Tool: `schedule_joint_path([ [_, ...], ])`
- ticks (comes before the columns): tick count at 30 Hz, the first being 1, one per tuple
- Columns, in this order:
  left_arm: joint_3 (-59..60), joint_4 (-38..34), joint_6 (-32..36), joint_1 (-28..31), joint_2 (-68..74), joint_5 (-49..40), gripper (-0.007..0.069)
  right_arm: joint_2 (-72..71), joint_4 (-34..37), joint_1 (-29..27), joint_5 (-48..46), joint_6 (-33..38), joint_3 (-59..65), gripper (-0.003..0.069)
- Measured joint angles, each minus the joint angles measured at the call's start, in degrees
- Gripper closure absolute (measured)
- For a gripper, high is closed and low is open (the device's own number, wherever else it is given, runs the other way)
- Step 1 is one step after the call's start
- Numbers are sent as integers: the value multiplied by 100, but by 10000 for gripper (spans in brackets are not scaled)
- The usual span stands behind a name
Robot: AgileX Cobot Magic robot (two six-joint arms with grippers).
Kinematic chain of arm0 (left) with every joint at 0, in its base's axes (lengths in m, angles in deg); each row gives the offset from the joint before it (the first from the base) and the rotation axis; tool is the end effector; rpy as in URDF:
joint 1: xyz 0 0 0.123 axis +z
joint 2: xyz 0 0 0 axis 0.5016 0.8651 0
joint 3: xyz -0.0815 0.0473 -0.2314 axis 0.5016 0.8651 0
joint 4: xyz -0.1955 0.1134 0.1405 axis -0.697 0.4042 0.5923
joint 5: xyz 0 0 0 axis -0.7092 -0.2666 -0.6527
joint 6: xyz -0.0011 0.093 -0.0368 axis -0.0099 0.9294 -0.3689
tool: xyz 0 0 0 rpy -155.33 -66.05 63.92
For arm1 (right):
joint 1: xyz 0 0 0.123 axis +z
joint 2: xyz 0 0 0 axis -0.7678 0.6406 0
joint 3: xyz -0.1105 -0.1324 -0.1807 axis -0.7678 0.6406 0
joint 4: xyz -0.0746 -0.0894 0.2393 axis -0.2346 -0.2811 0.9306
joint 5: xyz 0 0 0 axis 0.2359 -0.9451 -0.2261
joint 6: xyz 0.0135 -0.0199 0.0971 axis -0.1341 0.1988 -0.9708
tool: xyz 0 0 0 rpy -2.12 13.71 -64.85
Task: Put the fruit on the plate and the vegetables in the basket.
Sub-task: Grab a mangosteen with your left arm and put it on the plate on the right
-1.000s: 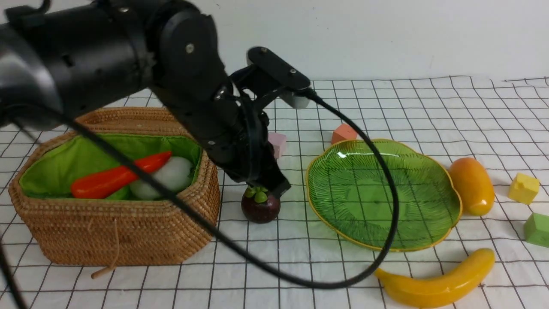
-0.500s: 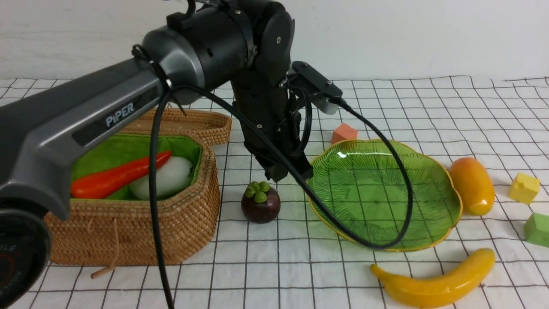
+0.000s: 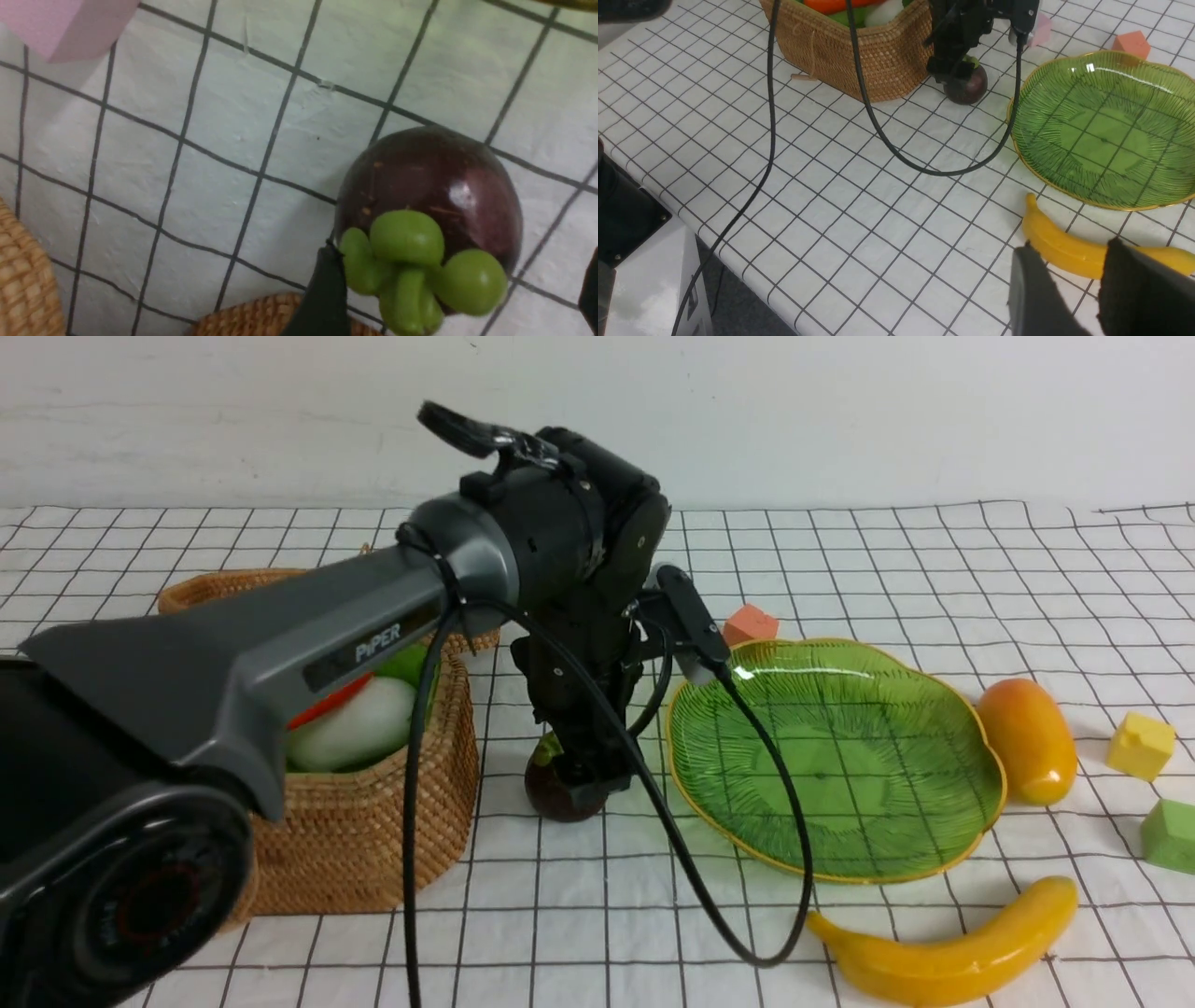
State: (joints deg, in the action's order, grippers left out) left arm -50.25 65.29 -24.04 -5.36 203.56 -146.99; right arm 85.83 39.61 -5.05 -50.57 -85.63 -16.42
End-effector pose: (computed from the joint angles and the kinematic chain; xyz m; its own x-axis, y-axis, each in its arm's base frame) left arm 0.3917 -0.2571 0.1780 -0.3303 0.9385 -0.1011 0.8943 0.3454 0.2844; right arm 0.0523 0.0559 0.4243 -0.4417 -0.2725 -0.8548 -0.6749 0.7286 0.1164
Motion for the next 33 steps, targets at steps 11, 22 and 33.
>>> schedule_joint_path([
  [11,-37,197,14,0,383,490,83,0,2,0,0,2,0,421],
  [22,-47,220,-395,0,387,460,96,0,27,0,0,2,0,421],
  [33,-22,172,-676,-113,-253,348,96,0,-947,0,0,-605,0,421],
])
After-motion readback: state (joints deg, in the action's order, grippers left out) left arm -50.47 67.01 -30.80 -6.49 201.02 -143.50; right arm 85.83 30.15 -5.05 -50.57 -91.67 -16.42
